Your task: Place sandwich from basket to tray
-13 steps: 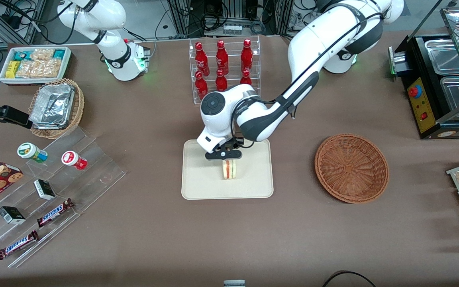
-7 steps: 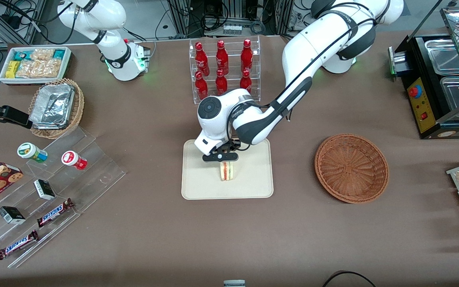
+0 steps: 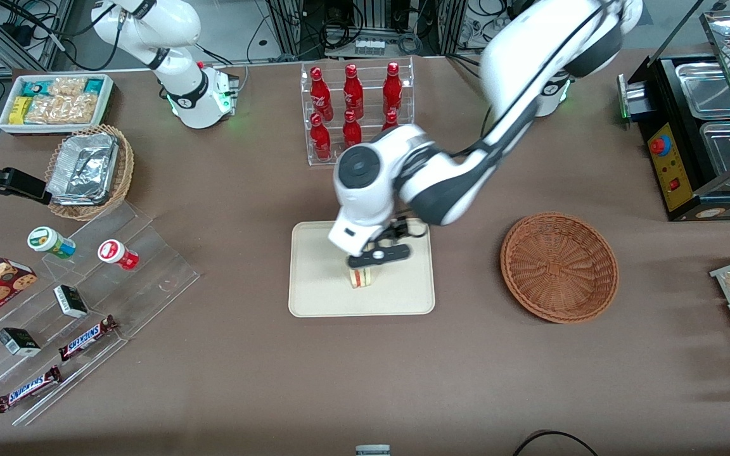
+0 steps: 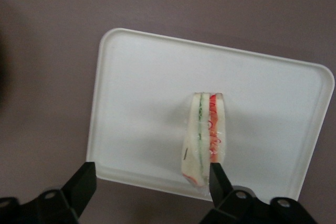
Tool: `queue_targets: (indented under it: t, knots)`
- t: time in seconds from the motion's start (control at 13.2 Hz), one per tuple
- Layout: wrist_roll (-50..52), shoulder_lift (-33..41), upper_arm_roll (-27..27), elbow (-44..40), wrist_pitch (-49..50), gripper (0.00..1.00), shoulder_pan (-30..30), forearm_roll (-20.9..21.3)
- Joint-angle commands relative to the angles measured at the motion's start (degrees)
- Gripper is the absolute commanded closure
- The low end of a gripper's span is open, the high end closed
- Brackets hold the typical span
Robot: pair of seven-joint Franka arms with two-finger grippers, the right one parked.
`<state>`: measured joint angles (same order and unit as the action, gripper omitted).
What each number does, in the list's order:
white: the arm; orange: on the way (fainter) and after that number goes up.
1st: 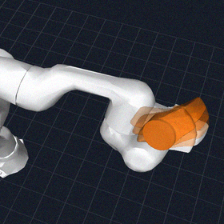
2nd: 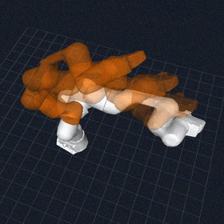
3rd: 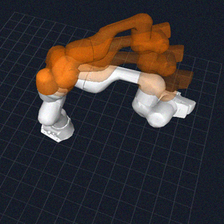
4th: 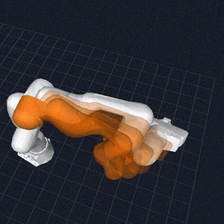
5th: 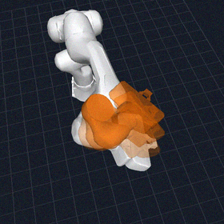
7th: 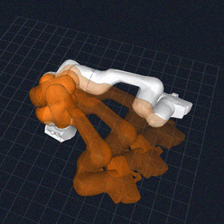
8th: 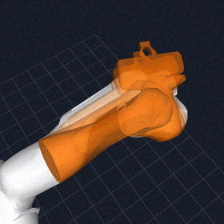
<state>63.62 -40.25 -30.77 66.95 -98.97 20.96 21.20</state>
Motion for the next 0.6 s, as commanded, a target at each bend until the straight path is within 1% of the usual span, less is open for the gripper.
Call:
queue_targets:
  t: [0.0,0.15,0.3,0.38,0.53]
  knots:
    - [-2.5,9.3,0.1,2.9,8.2,0.01,-5.3,-4.2]
    - [-7.0,13.2,0.1,3.2,12.5,0.01,-10.3,-7.7]
    - [-14.0,17.5,0.1,4.0,16.6,0.01,-16.4,-11.8]
    - [-17.4,19.8,0.1,5.3,18.0,0.01,-19.7,-12.7]
    - [-24.2,24.1,0.2,8.4,18.6,0.01,-24.6,-12.9]
